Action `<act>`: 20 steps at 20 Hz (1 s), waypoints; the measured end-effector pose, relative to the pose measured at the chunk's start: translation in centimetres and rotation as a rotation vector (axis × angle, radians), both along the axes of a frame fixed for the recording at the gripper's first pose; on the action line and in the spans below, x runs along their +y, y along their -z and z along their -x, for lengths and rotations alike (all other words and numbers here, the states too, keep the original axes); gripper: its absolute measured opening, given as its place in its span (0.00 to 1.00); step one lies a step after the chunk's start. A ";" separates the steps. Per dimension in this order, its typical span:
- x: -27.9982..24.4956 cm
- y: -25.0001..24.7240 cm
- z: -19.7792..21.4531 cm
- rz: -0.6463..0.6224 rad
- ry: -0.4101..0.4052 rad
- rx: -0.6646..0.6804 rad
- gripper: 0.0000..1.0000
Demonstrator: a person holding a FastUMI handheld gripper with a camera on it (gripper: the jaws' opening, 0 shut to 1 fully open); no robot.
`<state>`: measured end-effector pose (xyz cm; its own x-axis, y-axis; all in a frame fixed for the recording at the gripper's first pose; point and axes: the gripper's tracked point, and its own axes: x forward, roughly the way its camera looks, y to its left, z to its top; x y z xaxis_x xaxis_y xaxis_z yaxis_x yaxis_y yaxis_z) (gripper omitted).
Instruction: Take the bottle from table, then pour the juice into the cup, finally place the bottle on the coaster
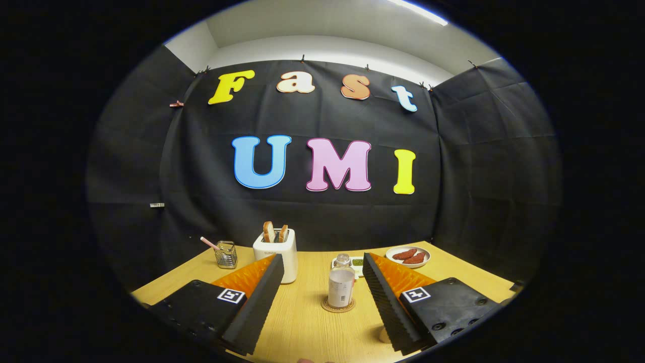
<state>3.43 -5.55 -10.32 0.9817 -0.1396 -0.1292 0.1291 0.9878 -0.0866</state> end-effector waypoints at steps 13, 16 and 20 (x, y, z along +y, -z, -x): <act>-1.7 -3.6 2.9 -0.053 -0.044 -0.013 0.97; -2.4 -3.8 3.3 -0.053 -0.053 -0.011 0.97; -2.9 -3.8 3.3 -0.044 -0.062 0.001 0.97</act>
